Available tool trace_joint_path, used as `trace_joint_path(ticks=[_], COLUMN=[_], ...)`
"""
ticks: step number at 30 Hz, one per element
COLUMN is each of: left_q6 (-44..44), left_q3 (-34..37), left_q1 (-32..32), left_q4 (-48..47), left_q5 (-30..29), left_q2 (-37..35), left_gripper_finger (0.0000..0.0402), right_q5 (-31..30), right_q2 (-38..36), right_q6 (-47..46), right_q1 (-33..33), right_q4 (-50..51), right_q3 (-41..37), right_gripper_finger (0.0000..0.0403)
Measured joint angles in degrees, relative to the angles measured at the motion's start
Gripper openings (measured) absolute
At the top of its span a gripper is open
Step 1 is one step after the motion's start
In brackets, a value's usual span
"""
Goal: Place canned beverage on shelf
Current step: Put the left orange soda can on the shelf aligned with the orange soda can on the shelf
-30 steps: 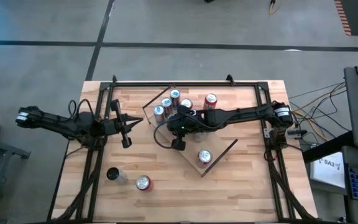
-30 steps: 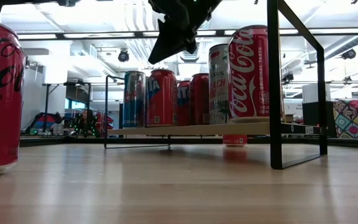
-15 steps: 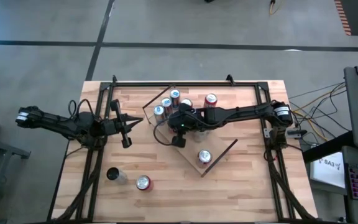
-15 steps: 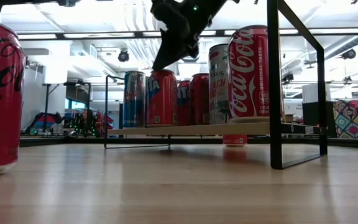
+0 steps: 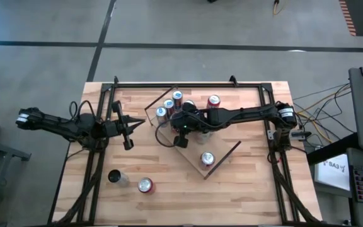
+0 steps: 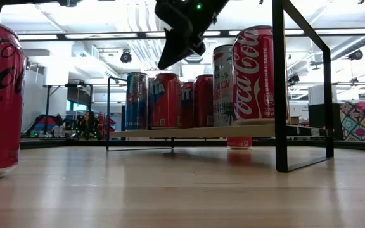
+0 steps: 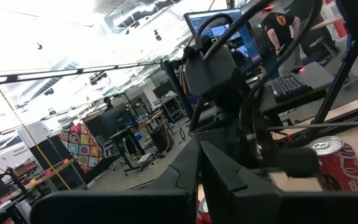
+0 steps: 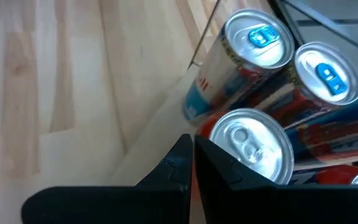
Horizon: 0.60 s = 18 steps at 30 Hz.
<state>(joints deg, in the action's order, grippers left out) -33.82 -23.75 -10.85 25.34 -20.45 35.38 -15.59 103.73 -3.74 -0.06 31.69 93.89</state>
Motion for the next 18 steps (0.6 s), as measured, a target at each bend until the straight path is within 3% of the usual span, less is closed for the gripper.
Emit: trace_joint_path(ticks=[18], left_q6=[0.0], left_q3=[0.0], left_q1=[0.0], left_q4=[0.0], left_q5=[0.0], left_q2=[0.0], left_gripper_finger=[0.0000], right_q5=[-1.0], right_q2=[1.6], right_q6=[-0.6], right_q1=[-1.5], right_q4=[2.3], right_q3=[0.3], right_gripper_finger=[0.0009])
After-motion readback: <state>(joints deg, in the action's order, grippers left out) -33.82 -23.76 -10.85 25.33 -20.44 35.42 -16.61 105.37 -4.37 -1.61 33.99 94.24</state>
